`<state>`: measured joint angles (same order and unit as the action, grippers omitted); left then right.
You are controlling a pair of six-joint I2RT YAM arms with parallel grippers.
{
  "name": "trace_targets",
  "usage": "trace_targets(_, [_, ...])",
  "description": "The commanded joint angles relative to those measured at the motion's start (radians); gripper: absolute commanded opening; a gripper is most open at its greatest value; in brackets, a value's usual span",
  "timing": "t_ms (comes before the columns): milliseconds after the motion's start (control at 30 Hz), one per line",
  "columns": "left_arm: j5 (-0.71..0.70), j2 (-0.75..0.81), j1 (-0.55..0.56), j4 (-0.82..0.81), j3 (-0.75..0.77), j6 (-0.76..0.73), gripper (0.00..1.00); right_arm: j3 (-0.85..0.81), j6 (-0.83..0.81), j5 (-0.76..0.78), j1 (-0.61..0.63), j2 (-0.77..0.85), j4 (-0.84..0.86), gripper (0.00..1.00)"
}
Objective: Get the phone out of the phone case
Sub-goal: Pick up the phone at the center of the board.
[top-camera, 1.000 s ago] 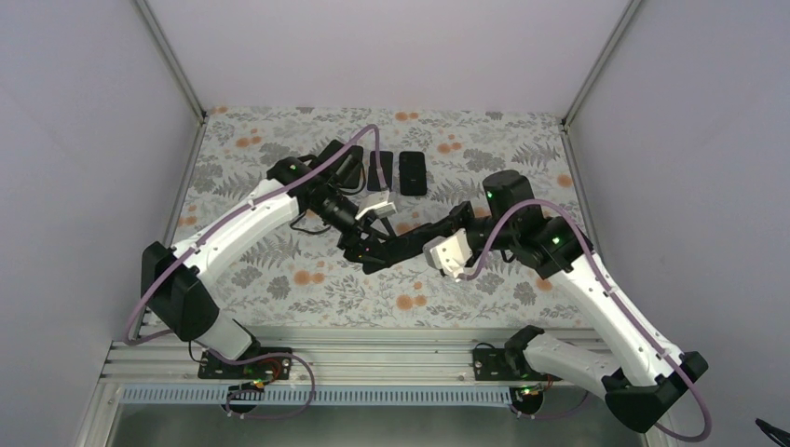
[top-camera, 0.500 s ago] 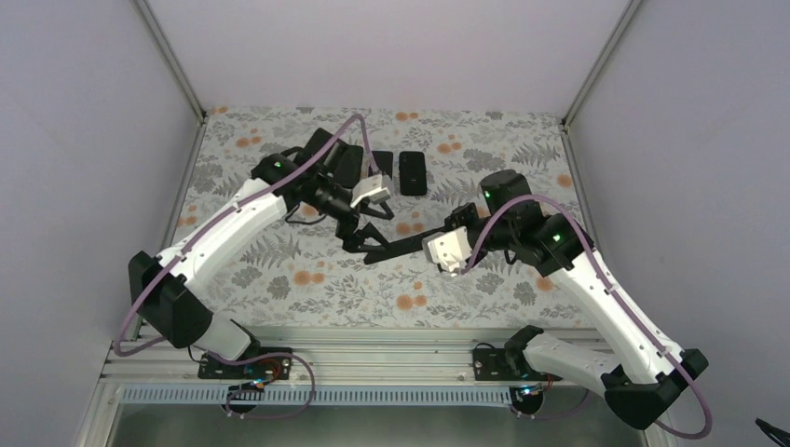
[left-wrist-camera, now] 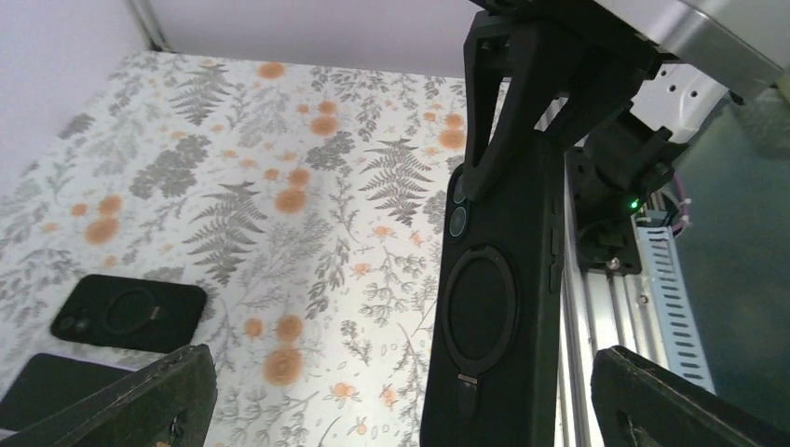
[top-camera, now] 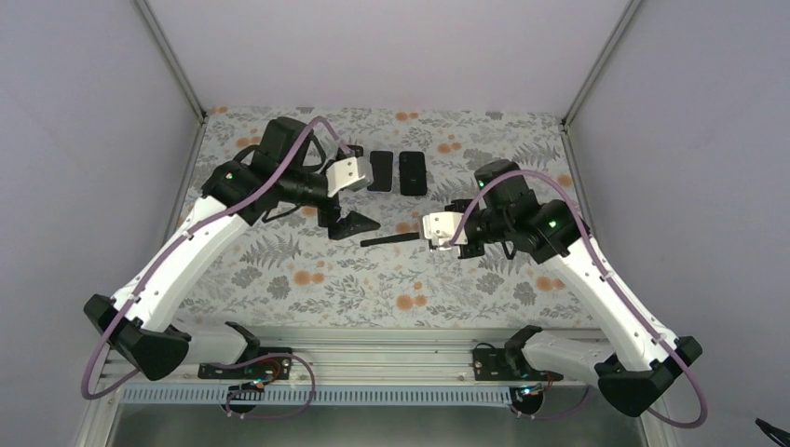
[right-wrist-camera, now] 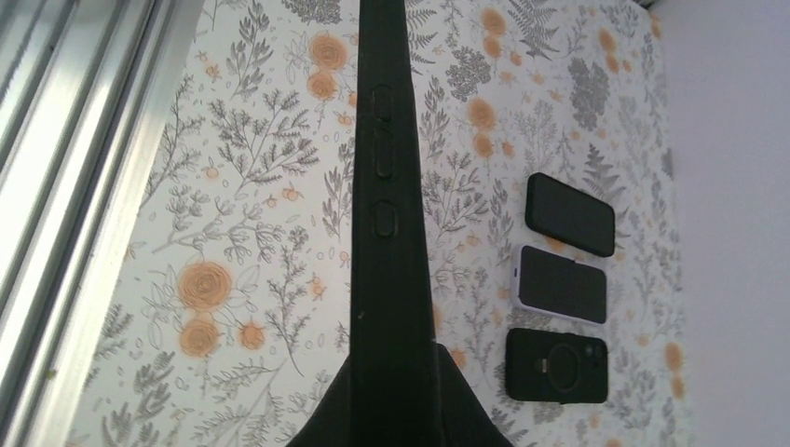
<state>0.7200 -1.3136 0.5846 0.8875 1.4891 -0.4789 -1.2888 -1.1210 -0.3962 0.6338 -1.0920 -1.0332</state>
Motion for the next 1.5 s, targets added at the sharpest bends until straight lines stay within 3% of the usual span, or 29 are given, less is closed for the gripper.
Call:
trace_targets(0, [-0.046, 0.017, 0.000, 0.057, -0.006, -0.114, 1.00, -0.057, 0.152, -0.072, 0.002, -0.016, -0.005, 0.04])
trace_targets(400, [-0.011, 0.034, 0.047, 0.152, -0.066, -0.246, 1.00, -0.112, 0.315, -0.172, 0.003, -0.106, -0.050, 0.04])
trace_targets(633, [-0.048, 0.007, 0.069, 0.172, -0.086, -0.293, 0.58, -0.152, 0.347, -0.201, 0.004, -0.160, -0.096, 0.04])
trace_targets(900, [-0.113, 0.001, 0.089, 0.191, -0.119, -0.341, 0.37, -0.187, 0.363, -0.228, 0.002, -0.208, -0.129, 0.04])
trace_targets(1167, [-0.107, 0.016, 0.090, 0.181, -0.126, -0.303, 0.05, -0.199, 0.372, -0.249, 0.001, -0.224, -0.119, 0.04])
trace_targets(1267, [-0.089, 0.029, 0.089, 0.160, -0.135, -0.273, 0.02, -0.210, 0.380, -0.259, 0.002, -0.222, -0.113, 0.05])
trace_targets(1300, [-0.084, 0.032, 0.089, 0.151, -0.139, -0.260, 0.02, -0.218, 0.386, -0.263, 0.000, -0.223, -0.113, 0.13])
trace_targets(1400, [-0.068, 0.048, 0.082, 0.119, -0.147, -0.227, 0.02, -0.250, 0.420, -0.287, -0.011, -0.219, -0.105, 0.61])
trace_targets(1467, [-0.048, 0.060, 0.069, 0.088, -0.154, -0.207, 0.03, -0.272, 0.440, -0.306, -0.028, -0.212, -0.082, 0.77])
